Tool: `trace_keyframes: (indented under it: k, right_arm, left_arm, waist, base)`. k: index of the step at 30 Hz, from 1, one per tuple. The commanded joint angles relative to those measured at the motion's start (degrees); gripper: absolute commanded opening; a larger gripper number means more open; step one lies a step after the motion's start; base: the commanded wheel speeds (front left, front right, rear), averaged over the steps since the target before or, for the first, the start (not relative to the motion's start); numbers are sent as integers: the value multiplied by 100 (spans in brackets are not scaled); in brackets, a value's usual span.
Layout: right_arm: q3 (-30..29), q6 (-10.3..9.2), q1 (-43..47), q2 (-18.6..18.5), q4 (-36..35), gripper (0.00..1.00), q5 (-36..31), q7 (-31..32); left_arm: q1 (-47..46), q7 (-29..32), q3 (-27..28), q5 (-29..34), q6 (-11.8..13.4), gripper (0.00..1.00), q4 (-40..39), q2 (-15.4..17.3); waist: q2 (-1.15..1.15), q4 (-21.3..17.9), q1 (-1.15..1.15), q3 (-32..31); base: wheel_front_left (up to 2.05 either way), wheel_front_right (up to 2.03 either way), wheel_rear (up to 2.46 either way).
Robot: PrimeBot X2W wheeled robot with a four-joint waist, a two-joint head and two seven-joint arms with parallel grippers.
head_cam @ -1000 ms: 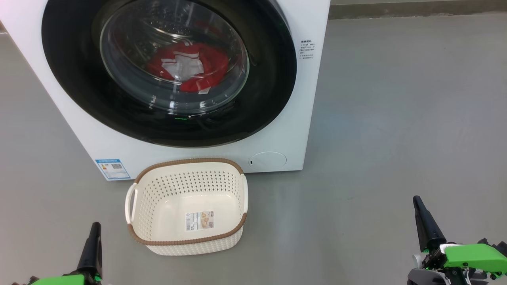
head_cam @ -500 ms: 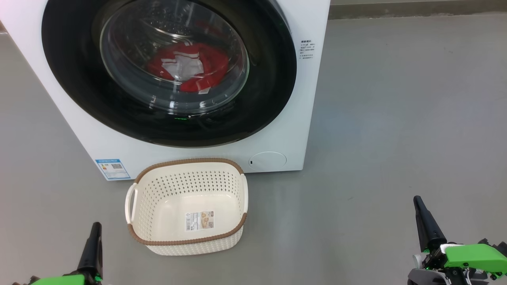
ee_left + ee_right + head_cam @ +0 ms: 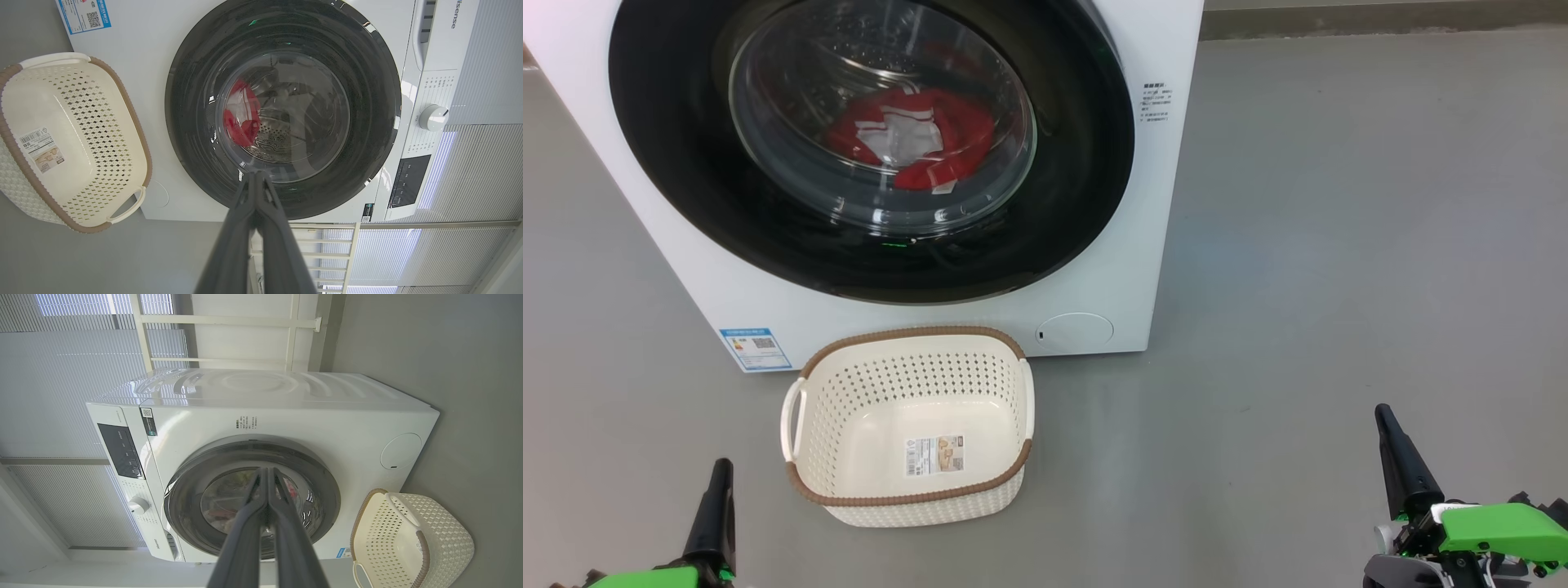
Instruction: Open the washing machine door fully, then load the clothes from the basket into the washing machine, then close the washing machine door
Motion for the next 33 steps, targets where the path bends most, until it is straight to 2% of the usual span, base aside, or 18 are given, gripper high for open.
trace_keyframes:
  k: [1,33]
  right_arm:
    - [113,9,-59,-4,-173,0,-2,22]
    - [96,9,-61,8,-172,0,-16,36]
  left_arm:
    - [-222,30,198,7,-19,0,-110,82]
    - [-225,57,231,35,-19,0,-108,59]
  waist:
    - [0,0,0,0]
    - [0,0,0,0]
  base:
    - [0,0,0]
    - [0,0,0]
